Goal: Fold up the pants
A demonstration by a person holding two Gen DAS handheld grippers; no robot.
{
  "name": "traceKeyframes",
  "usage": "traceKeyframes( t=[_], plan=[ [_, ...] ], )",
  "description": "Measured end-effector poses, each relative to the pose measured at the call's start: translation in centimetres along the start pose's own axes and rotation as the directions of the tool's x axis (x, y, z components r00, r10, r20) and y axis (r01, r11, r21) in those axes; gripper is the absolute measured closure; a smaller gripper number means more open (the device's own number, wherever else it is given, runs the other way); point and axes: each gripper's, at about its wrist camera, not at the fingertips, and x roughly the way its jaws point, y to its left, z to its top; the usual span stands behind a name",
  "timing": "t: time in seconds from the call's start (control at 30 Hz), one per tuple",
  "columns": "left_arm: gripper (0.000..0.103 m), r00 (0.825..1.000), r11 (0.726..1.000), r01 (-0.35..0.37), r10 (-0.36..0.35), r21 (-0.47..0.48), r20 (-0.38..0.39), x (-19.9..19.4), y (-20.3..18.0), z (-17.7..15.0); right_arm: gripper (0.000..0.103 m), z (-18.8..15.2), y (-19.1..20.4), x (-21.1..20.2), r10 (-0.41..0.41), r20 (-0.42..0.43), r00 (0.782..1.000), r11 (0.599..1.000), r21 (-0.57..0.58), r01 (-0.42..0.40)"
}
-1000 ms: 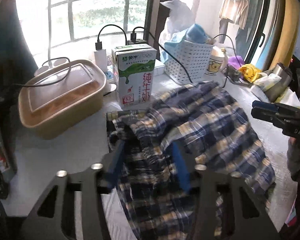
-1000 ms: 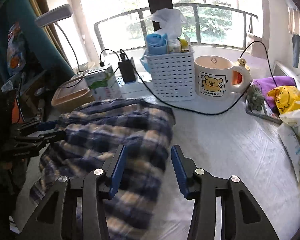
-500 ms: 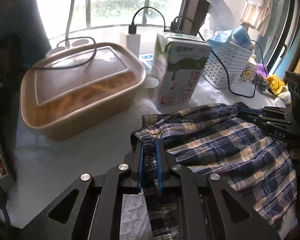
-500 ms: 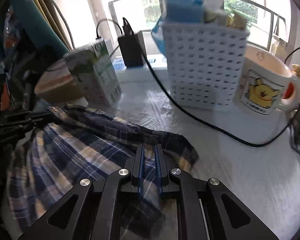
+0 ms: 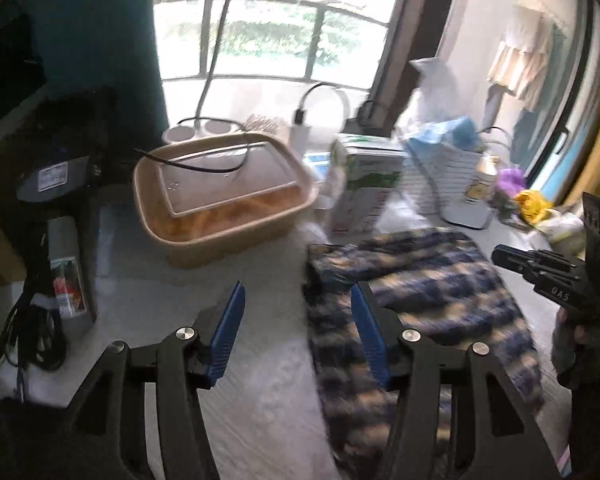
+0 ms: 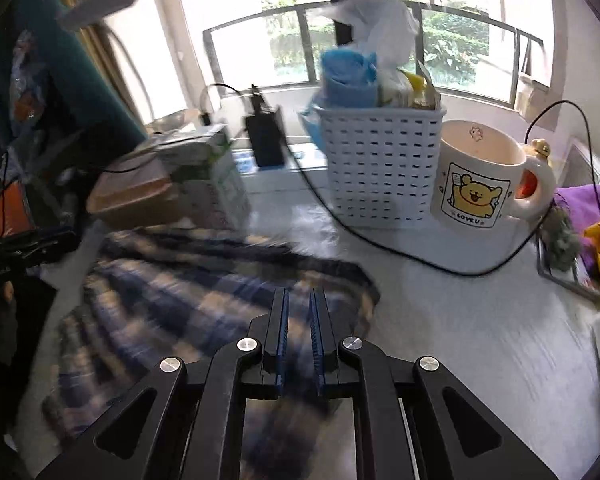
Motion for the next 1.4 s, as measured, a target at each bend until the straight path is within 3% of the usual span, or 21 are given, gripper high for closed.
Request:
traceKeyframes(
  t=[0.13, 0.27, 0.37, 0.5, 0.6, 0.67, 0.77, 0.87, 0.9, 0.97, 1.03, 1.17, 1.4],
  plan=[
    [0.048, 0.995, 0.993, 0.104, -0.104, 0.062, -0.003, -0.2, -3.4, -2.0, 0.091, -1.5, 2.9, -1.8, 0.031, -0.001, 1.0, 0.998, -0.049, -0.031],
    [0.048, 0.988, 0.985, 0.141, -0.133, 0.098, -0.083, 1.3, -5.5, -4.2, 0.091, -3.7, 5.4, -1.8, 0.057, -0.051, 0.997, 0.995, -0.076, -0.061],
    [0.048, 0.989, 0.987, 0.08, -0.062, 0.137, -0.132, 3.1, -5.8, -5.7, 0.091, -5.6, 6.6, -1.4, 0.024, -0.091, 0.996, 0.994, -0.103, -0.034],
    [0.048, 0.994, 0.978, 0.065, -0.045, 0.201, -0.103, 3.4, -5.9, -6.6, 0.091, -8.1, 6.4, -0.6, -0.005, -0.15, 0.989, 0.992, -0.127, -0.014],
    [0.048, 0.995, 0.972, 0.009, 0.015, 0.233, -0.098, 3.5, -6.2, -6.8, 0.091, -9.6, 6.2, -1.8, -0.01, -0.133, 0.991, 0.99, -0.142, -0.009],
    [0.047, 0.99, 0.975, -0.06, 0.085, 0.213, -0.112, 3.9, -5.2, -6.9, 0.09, -10.5, 6.0, -2.5, -0.015, -0.128, 0.992, 0.988, -0.157, -0.005],
    [0.036, 0.987, 0.995, -0.025, 0.04, 0.099, -0.158, 3.5, -2.4, -7.5, 0.088, -11.9, 5.5, -3.6, -0.014, -0.108, 0.994, 0.985, -0.17, -0.005],
    [0.034, 0.987, 0.994, -0.048, 0.062, 0.103, -0.145, 2.2, -2.3, -8.1, 0.087, -12.8, 4.8, -4.7, 0.0, -0.105, 0.995, 0.985, -0.169, -0.018],
    [0.034, 0.988, 0.992, -0.057, 0.072, 0.109, -0.138, 1.8, -2.5, -8.2, 0.084, -12.9, 4.6, -4.9, 0.004, -0.106, 0.994, 0.985, -0.17, -0.022],
    [0.034, 0.989, 0.99, -0.083, 0.096, 0.114, -0.114, 0.7, -3.0, -8.2, 0.067, -13.4, 4.1, -5.6, -0.003, -0.102, 0.995, 0.985, -0.172, -0.015],
    [0.034, 0.991, 0.988, -0.097, 0.106, 0.12, -0.077, -0.7, -3.3, -7.9, 0.008, -13.7, 3.5, -6.2, -0.052, -0.105, 0.993, 0.986, -0.162, 0.035],
    [0.034, 0.986, 0.968, -0.169, 0.169, 0.186, 0.015, -2.3, -4.2, -6.4, 0.006, -13.7, 2.2, -7.6, -0.002, -0.085, 0.996, 0.995, -0.097, -0.007],
    [0.034, 0.997, 0.978, -0.07, 0.067, 0.194, 0.022, -1.3, -4.1, -2.7, 0.006, -11.0, 2.6, -7.6, 0.001, -0.019, 1.0, 0.997, -0.08, -0.003]
  ],
)
